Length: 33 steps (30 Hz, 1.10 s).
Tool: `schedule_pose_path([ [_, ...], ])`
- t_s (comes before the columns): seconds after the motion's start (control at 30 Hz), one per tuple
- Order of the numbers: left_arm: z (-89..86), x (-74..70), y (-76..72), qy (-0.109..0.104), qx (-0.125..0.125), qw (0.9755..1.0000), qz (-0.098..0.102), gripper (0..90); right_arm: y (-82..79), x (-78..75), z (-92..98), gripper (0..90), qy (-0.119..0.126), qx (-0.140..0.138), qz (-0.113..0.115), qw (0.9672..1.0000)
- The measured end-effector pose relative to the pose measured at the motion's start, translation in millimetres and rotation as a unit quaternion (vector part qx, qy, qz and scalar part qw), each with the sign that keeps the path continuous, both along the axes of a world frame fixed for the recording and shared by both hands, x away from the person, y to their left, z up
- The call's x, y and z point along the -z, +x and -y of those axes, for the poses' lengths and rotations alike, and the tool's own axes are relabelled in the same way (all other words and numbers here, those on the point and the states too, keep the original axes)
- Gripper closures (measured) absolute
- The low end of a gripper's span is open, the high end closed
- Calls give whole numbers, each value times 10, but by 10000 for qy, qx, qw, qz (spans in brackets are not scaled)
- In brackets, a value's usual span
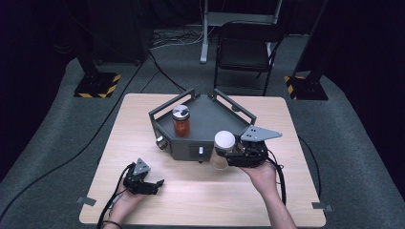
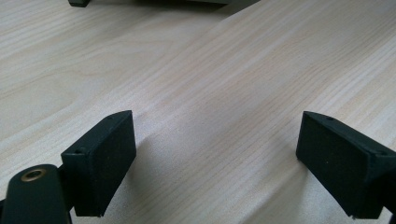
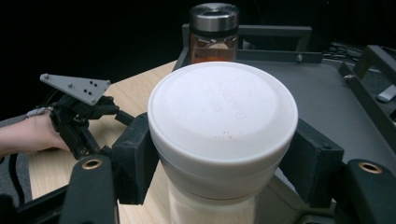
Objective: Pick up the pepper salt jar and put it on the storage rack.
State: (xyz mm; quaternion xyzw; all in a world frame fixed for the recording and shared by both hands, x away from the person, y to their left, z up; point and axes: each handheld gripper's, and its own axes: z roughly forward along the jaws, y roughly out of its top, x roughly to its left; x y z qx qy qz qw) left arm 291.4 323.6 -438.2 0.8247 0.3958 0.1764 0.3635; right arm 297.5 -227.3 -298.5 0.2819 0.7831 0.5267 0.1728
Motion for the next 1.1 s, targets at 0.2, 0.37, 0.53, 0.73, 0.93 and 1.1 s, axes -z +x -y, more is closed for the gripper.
schedule_pose_path([
  [0.2,0,0,0,-1,0,10000,-1,116,29,-101,8,329,40,49,51,10000],
  [0.37,0,2,0,-10,-3,10000,1,115,58,-175,-7,329,41,80,83,9999],
  [0.53,0,3,-1,-18,-8,10000,-4,116,95,-221,-21,329,71,92,100,9999],
  [0.73,-1,0,2,0,4,10000,-1,116,155,-273,-45,329,86,131,111,9998],
  [0.93,-1,0,2,-2,4,10000,-2,116,216,-302,-72,329,113,229,121,9996],
  [1.1,-2,-1,3,0,7,10000,-2,115,280,-313,-97,329,125,335,123,9993],
])
